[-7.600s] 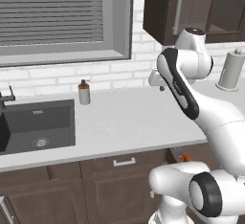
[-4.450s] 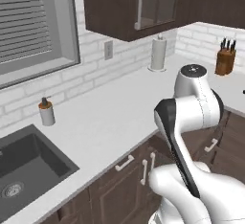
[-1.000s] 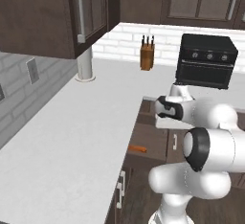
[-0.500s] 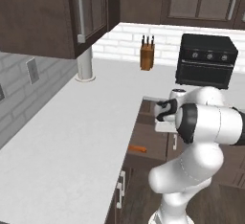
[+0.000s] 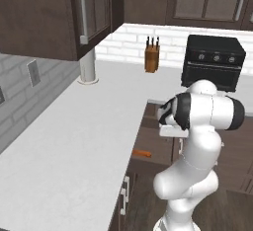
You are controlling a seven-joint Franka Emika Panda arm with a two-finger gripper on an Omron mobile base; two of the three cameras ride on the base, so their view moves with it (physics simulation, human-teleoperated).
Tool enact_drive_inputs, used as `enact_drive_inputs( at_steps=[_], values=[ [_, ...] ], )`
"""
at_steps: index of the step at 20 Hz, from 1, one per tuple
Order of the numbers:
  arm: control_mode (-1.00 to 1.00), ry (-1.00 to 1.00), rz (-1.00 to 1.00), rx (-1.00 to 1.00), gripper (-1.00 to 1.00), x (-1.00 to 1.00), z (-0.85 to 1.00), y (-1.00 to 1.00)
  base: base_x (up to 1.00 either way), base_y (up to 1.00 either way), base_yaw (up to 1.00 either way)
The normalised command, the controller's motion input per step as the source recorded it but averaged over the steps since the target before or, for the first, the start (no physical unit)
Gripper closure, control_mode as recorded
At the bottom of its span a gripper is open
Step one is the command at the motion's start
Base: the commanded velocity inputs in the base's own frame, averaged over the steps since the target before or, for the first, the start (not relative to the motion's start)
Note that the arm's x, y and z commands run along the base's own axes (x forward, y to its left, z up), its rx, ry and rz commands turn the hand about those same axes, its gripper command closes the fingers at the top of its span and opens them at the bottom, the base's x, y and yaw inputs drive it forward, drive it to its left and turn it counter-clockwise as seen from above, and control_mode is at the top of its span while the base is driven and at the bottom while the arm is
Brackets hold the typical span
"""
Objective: Pick up the knife from the drawer and place it on the cutting board. Then place the meat from the plate to the cutting board.
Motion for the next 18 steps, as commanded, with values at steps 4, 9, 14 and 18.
enact_drive_inputs(
  at_steps=[4, 9, 14, 18],
  values=[
    [-1.00, 0.00, 0.00, 0.00, -1.00, 0.17, -0.21, -0.12, 0.00, 0.00, 0.00],
    [-1.00, 0.00, 0.00, 0.00, -1.00, 0.14, -0.29, 0.00, 0.00, 0.00, 0.00],
    [-1.00, 0.00, 0.00, 0.00, -1.00, 0.05, -0.34, 0.00, 0.00, 0.00, 0.00],
    [-1.00, 0.00, 0.00, 0.00, -1.00, -0.25, -0.21, -0.46, 0.00, 0.00, 0.00]
  ],
)
